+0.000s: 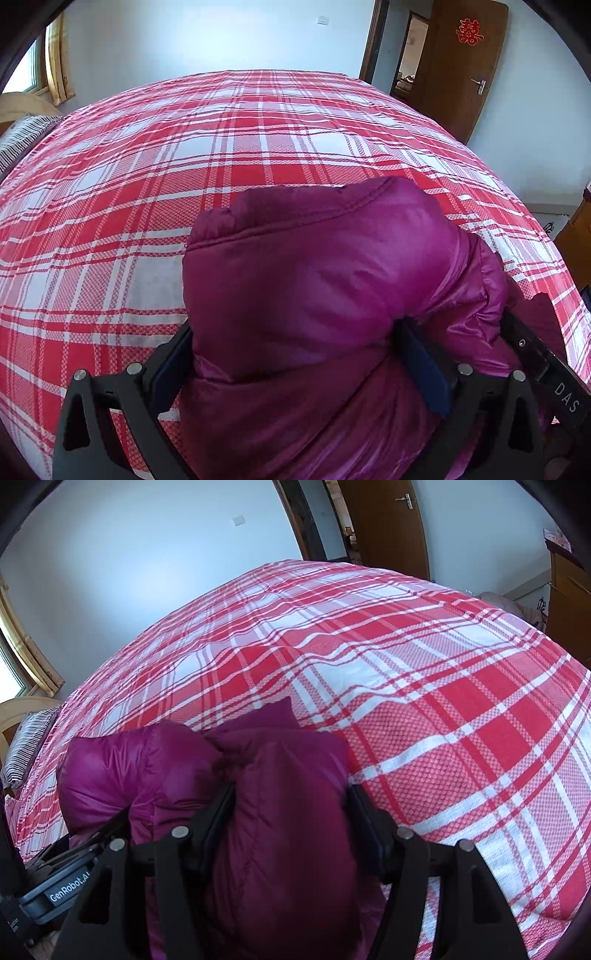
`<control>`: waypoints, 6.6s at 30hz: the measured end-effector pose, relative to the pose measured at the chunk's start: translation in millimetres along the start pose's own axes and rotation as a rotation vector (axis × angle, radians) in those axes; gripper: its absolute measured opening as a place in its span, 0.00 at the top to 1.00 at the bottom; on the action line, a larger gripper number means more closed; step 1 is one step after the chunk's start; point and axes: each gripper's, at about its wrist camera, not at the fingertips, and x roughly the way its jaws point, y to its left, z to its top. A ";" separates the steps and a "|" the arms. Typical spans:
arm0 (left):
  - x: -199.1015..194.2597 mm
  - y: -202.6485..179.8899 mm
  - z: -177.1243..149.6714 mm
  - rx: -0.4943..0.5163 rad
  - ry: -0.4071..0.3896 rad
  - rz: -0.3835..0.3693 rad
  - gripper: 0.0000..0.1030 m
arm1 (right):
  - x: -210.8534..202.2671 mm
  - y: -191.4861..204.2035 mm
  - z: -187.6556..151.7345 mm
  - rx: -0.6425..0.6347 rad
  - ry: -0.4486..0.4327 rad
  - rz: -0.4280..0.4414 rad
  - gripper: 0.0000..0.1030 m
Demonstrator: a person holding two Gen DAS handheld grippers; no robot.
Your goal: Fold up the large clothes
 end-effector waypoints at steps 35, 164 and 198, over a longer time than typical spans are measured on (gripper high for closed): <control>1.5 2.3 0.0 -0.002 0.000 -0.001 0.01 | 4.1 3.8 -1.3 -0.016 0.004 -0.018 0.34; -245.8 330.7 -221.7 -0.494 -0.276 0.131 0.13 | 32.8 391.3 -144.5 -0.496 0.464 0.744 0.74; -398.3 256.1 -208.6 -0.278 -0.500 0.293 0.12 | -187.7 327.0 -147.2 -0.570 -0.040 0.639 0.11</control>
